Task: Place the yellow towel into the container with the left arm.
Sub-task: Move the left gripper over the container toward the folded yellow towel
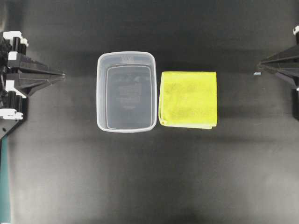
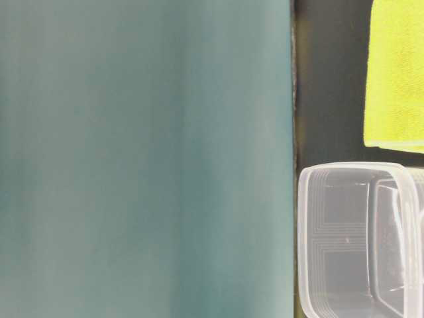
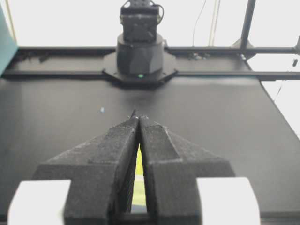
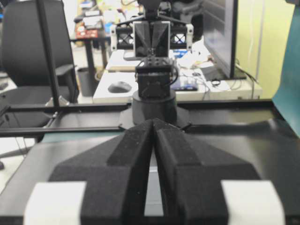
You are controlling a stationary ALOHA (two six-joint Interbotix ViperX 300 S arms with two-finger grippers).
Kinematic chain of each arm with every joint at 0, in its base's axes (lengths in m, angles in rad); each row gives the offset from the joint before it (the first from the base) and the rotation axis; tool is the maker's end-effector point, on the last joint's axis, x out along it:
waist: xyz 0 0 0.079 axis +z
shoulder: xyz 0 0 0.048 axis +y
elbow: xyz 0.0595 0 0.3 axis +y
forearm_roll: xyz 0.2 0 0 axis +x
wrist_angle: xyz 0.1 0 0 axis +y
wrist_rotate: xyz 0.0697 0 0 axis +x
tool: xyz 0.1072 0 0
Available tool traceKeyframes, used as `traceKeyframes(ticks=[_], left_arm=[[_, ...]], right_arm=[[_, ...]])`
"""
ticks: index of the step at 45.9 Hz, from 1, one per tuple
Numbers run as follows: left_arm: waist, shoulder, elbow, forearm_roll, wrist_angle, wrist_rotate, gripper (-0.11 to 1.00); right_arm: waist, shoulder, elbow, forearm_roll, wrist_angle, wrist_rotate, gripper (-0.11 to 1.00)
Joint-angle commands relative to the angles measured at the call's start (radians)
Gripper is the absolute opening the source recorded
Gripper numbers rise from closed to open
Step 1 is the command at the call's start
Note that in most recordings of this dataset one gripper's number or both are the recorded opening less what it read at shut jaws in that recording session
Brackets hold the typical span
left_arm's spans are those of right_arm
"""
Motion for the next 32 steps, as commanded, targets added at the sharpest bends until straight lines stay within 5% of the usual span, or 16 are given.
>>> traceKeyframes(ticks=[1, 13, 32], left_arm=[[0.011, 0.029, -0.049, 0.04, -0.005, -0.002, 0.06], [0.026, 0.158, -0.186, 0.038, 0.023, -0.014, 0.01], [0.038, 0.431, -0.486, 0.04, 0.353, -0.002, 0.01]], right_arm=[[0.008, 0.011, -0.018, 0.006, -0.011, 0.012, 0.01], [0.008, 0.005, -0.017, 0.02, -0.002, 0.049, 0.0], [0.002, -0.048, -0.018, 0.02, 0.249, 0.098, 0.08]])
